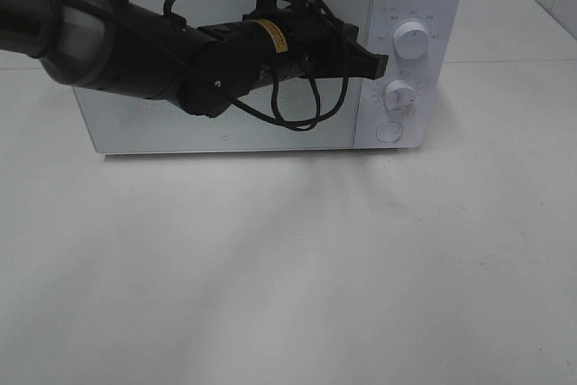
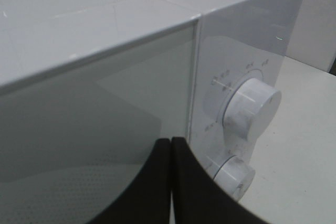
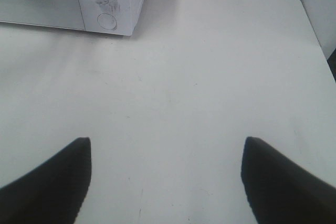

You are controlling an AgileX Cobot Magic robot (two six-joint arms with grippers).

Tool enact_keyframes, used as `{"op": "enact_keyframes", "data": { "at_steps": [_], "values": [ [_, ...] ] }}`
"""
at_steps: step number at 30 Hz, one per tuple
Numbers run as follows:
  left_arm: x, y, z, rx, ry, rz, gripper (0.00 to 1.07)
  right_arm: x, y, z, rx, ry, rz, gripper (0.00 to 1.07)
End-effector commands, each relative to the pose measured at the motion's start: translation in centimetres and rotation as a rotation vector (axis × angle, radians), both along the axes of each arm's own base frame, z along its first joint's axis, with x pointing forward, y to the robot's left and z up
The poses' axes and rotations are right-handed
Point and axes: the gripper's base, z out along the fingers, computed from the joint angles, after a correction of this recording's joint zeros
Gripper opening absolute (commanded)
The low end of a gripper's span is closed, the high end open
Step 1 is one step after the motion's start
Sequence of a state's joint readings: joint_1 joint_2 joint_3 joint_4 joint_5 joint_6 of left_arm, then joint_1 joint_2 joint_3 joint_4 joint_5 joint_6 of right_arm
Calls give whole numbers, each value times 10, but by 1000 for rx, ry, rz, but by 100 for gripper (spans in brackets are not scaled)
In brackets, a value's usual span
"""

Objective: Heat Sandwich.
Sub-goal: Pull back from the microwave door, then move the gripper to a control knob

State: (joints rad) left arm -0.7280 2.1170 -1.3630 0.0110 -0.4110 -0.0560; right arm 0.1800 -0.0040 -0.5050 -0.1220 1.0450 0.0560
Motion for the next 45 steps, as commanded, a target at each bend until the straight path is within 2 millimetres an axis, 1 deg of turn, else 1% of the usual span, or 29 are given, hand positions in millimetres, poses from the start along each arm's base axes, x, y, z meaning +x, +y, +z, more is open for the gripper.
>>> {"op": "enact_keyframes", "data": {
  "at_steps": [1,4,7,9,10,12,13,15,18,19,21,22,23,25,26,27,28,29,30,31,32,33,35,42,44,45],
  "values": [
    [13,10,15,-91,22,87,0,-4,0,0,6,-32,-5,76],
    [10,9,17,-80,36,80,0,-4,0,0,6,-32,-5,76],
    [2,5,24,-62,59,60,0,-4,0,0,6,-32,-5,76],
    [1,5,26,-55,68,58,0,-4,0,0,6,-32,-5,76],
    [-6,2,30,-47,78,43,0,-4,0,0,6,-32,-5,76],
    [-13,2,33,-46,79,33,0,-4,0,0,6,-32,-5,76],
    [-13,2,33,-46,79,33,0,-4,0,0,6,-32,-5,76],
    [-24,4,34,-35,87,21,0,-4,0,0,6,-32,-5,76],
    [-29,7,35,-28,94,18,0,-4,0,0,6,-32,-5,76],
    [-37,9,35,-18,107,9,0,-4,0,0,6,-32,-5,76],
    [-44,13,36,-7,120,6,0,-4,0,0,6,-32,-5,76],
    [-44,13,36,-7,120,6,0,-4,0,0,6,-32,-5,76],
    [-52,16,37,19,149,-3,0,-4,0,0,6,-32,-5,76],
    [-59,18,39,55,189,-12,0,-4,0,0,6,-32,-5,76],
    [-61,20,40,74,211,-15,3,-4,0,0,6,-32,-5,76],
    [-61,20,40,74,211,-15,3,-4,0,0,6,-32,-5,76],
    [-68,22,43,111,262,-21,18,-4,0,0,6,-32,-5,76],
    [-71,24,44,135,289,-24,30,-4,0,0,6,-32,-5,76],
    [-74,26,46,160,317,-26,43,-4,0,0,6,-32,-5,76],
    [-74,26,46,160,317,-26,43,-4,0,0,6,-32,-5,76],
    [-79,31,49,199,367,-28,71,-4,0,0,6,-32,-5,76],
    [-82,34,49,228,398,-30,85,-4,0,0,6,-32,-5,76],
    [-90,40,52,288,462,-35,101,-4,0,0,6,-32,-5,76],
    [-102,51,57,388,555,-46,100,-4,0,0,6,-32,-5,76],
    [-106,55,57,435,578,-49,100,-4,0,0,5,-32,-4,76],
    [-109,60,57,487,595,-51,100,-4,0,0,5,-32,-4,76]
  ]
}}
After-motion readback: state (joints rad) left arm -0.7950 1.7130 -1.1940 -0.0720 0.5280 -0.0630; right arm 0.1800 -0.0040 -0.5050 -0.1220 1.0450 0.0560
